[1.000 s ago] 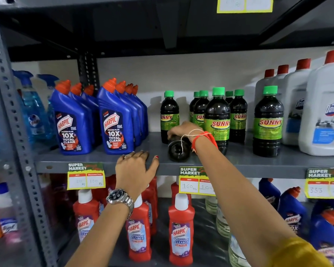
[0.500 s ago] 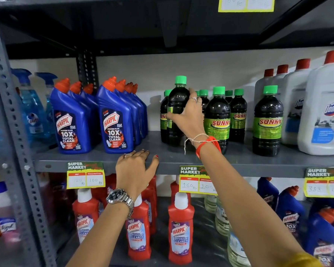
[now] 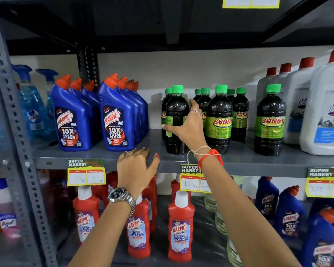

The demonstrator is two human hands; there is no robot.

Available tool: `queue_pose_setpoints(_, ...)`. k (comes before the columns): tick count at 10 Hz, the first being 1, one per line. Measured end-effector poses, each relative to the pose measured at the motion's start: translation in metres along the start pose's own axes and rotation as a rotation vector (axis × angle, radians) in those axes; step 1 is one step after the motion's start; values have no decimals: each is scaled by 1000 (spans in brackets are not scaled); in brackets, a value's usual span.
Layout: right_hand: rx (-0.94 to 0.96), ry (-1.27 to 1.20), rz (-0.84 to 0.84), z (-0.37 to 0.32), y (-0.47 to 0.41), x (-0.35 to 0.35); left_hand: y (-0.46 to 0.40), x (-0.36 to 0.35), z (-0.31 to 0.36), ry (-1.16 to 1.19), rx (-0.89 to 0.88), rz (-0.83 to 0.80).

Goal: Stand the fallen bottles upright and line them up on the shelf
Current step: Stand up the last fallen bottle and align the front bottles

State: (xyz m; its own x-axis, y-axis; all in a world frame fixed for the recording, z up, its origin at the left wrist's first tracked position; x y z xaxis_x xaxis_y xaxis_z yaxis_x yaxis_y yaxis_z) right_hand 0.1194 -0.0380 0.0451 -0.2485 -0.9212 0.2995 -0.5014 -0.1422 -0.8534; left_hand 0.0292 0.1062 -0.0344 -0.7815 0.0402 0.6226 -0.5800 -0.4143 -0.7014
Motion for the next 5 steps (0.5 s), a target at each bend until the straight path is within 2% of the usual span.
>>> queue_pose_setpoints(2,-107,328,18,-3,24,4,0,0,0,-8,2,-3)
queue_pose_setpoints(3,-112,291,21,-2,26,4,1,0,0,-8,-1,-4)
queue_pose_setpoints(5,-306,-138,-96,21,25,-5,1,2,1,7,-1,3)
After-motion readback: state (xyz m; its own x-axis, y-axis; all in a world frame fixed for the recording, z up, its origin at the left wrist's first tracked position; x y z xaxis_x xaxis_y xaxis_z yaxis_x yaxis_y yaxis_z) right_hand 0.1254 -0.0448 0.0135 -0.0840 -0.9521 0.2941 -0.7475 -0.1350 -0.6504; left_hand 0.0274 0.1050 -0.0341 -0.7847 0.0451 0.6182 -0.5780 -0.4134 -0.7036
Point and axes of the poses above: each hand's wrist, its own y-axis away from the middle knuckle, its own x-axis out of the back of the hand, z = x × y, the point moved 8 cm from there along -y, towards the middle knuckle, and after that the axes turned 15 degrees about x, right-handed, at the moved point
